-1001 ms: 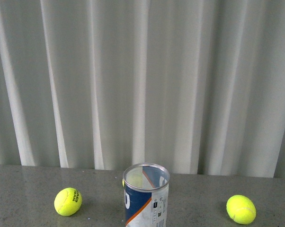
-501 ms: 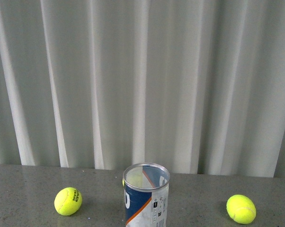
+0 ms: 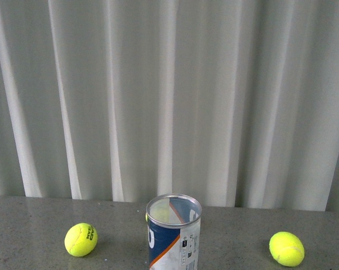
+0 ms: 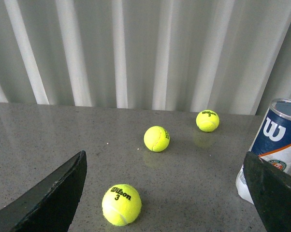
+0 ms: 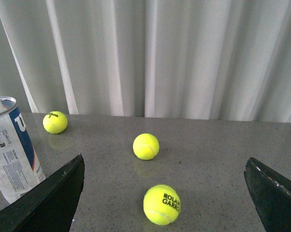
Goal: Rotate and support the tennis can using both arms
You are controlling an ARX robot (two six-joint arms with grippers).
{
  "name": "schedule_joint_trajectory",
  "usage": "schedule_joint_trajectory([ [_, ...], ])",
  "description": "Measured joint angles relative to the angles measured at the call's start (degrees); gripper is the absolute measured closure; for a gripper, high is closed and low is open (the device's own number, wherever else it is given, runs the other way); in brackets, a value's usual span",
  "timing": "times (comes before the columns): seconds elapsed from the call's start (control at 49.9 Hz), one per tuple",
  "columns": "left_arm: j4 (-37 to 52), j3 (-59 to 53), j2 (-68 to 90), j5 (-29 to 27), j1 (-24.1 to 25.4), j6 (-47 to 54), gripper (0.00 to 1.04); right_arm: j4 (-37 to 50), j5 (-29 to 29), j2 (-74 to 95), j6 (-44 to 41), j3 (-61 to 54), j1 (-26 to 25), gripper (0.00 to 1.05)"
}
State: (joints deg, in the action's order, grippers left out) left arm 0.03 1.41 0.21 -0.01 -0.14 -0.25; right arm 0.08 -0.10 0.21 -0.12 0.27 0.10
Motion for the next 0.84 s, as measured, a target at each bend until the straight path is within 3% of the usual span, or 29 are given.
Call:
schedule_joint_trajectory([
  [0.841, 0.0, 0.0, 0.0, 0.0, 0.0, 0.0, 0.07, 0.0, 0.0, 0.0, 0.0, 0.0, 0.0, 0.07],
])
